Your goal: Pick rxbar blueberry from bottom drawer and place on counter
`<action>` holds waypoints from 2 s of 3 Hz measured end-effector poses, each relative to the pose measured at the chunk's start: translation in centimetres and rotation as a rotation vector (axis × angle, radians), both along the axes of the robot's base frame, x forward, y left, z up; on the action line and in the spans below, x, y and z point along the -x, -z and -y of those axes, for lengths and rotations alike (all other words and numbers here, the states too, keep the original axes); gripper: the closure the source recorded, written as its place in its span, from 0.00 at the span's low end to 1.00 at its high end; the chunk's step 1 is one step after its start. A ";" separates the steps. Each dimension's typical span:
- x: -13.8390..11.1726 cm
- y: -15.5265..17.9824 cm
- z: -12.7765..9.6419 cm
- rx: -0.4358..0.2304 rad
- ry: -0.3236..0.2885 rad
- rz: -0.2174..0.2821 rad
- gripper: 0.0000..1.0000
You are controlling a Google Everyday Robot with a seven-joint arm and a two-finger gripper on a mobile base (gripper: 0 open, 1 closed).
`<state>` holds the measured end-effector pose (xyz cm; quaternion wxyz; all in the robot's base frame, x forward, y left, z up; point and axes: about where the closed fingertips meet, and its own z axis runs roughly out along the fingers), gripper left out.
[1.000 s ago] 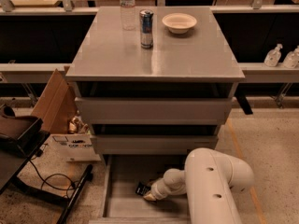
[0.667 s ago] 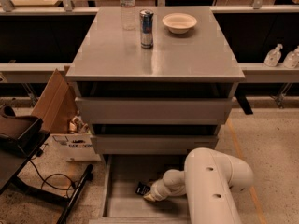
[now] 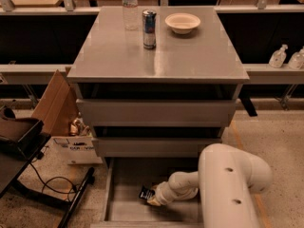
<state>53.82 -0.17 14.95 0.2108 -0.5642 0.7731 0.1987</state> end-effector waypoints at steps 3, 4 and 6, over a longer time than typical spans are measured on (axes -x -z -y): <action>13.7 -21.2 7.5 -0.011 -0.162 -0.080 1.00; 15.5 -28.5 10.1 -0.013 -0.167 -0.053 1.00; 14.8 -40.6 19.9 -0.114 0.095 0.078 1.00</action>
Offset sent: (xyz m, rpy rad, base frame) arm -0.1646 -0.0890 0.2952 0.0304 0.0523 0.2637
